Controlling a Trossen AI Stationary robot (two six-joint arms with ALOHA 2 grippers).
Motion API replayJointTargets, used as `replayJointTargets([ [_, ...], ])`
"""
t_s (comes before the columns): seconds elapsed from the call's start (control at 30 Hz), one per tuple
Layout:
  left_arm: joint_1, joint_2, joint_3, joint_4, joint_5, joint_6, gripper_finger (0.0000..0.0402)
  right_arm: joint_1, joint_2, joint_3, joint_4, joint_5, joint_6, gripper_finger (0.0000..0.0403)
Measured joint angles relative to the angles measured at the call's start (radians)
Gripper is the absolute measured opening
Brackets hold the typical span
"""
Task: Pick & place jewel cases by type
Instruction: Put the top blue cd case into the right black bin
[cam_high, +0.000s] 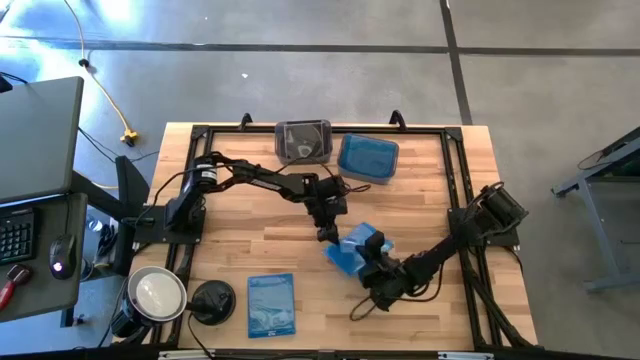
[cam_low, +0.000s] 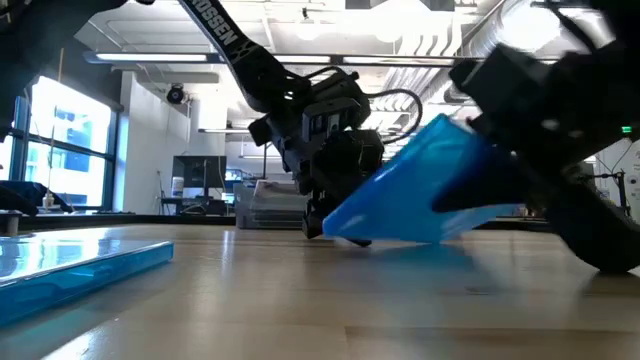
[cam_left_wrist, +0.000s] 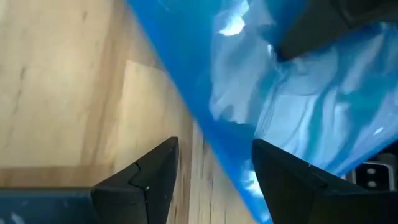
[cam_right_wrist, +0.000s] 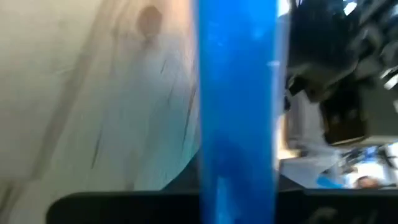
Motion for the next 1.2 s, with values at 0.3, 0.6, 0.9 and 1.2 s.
replayJointTargets([
  [0.3, 0.169, 0.001, 0.226, -0.504, 0.322, 0.168, 0.0201, -0.01, -0.055, -0.001, -0.048, 0.151, -0.061, 0.0033],
  [0.6, 0.31, -0.06, 0.509, -0.763, 0.125, 0.372, 0.0201, -0.235, -0.204, 0.0, -0.096, 0.147, -0.118, 0.0019],
  [0.9, 0.286, -0.285, 0.745, -0.901, -0.391, 0.514, 0.0201, -0.515, -0.463, 0.0, -0.121, -0.015, -0.298, 0.0008],
  [1.2, 0.234, -0.436, 0.748, -0.808, -0.578, 0.52, 0.0201, -0.989, -0.491, 0.046, -0.27, -0.638, -0.377, 0.0034],
])
